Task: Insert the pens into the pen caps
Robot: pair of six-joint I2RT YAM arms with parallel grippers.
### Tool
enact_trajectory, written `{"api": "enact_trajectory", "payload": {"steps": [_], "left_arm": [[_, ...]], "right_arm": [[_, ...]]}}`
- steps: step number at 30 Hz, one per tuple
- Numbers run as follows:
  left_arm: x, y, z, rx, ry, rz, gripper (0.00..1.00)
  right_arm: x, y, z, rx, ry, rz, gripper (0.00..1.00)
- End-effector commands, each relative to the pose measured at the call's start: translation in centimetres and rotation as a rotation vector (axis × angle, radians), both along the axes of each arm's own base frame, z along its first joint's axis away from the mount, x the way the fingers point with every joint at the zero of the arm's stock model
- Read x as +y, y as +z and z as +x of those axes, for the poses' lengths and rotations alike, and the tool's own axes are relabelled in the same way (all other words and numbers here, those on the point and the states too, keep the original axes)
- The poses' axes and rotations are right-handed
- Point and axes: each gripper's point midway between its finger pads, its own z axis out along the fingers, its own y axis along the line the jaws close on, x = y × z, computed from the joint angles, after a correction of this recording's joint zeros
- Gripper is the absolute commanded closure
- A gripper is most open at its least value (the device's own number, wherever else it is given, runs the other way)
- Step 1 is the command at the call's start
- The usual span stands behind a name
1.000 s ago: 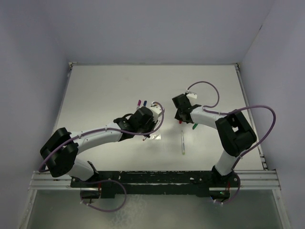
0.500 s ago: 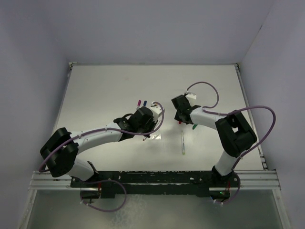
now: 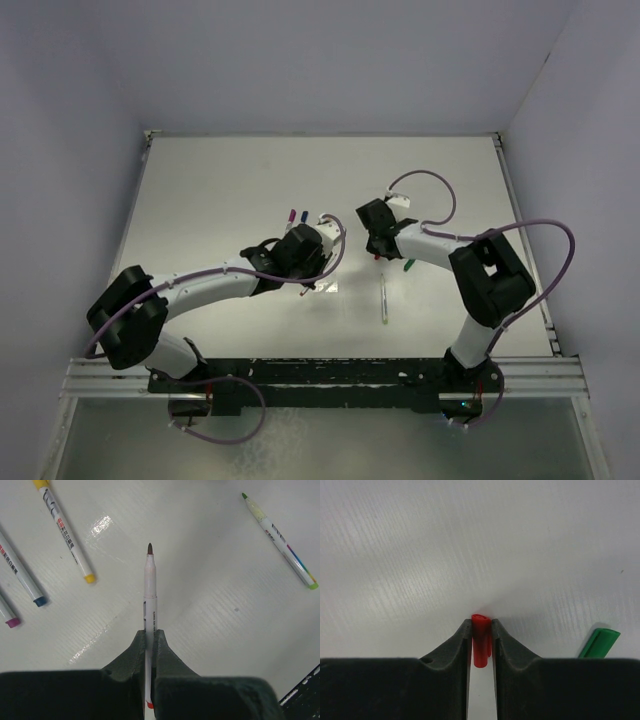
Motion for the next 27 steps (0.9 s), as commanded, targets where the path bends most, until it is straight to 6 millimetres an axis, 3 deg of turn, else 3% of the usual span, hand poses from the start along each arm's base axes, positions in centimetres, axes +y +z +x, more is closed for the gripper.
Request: {"api": "enact_trajectory", "payload": {"steps": [1,6,9,11,16,21,27], "left_arm": [[-1.0,1.4,0.9,-0.033,0.001,-0.051,1.00],[-1.1,1.4,1.0,-0.030,-0.002,-0.047,1.00],[-1.1,1.4,1.1,-0.031,-0.001,-0.048,1.00],[-1.1,1.5,1.0,-0.032,-0.004,-0.047,1.00],[-1.3,1.5,1.1,-0.034,-0.008,-0.049,1.00],[-2.2,2.6,1.8,-0.062,-0.011,-0.092,1.00],[-4.7,4.9,3.0,-0.101,-0.043,-0.187,1.00]], "right_arm": [[-3.4,-3.9,-5.0,0.247,0.020,-0.183,0.78],[-3.8,-4.9,-6.3,0.291,0.031,-0.191,0.80],[-3.6,-4.8,-6.5,0.295,0.043,-0.174,0.89],[-3.3,-4.6,-6.3,0.289,0.055,-0.163,1.00],[-2.0,-3.2,-5.0,0.228,0.098,-0.113,1.00],[0.4,1.8,-1.9,0.041,0.162,-0.007,1.00],[1.7,12.0,1.2,-0.315,0.214,0.100,1.00]]}}
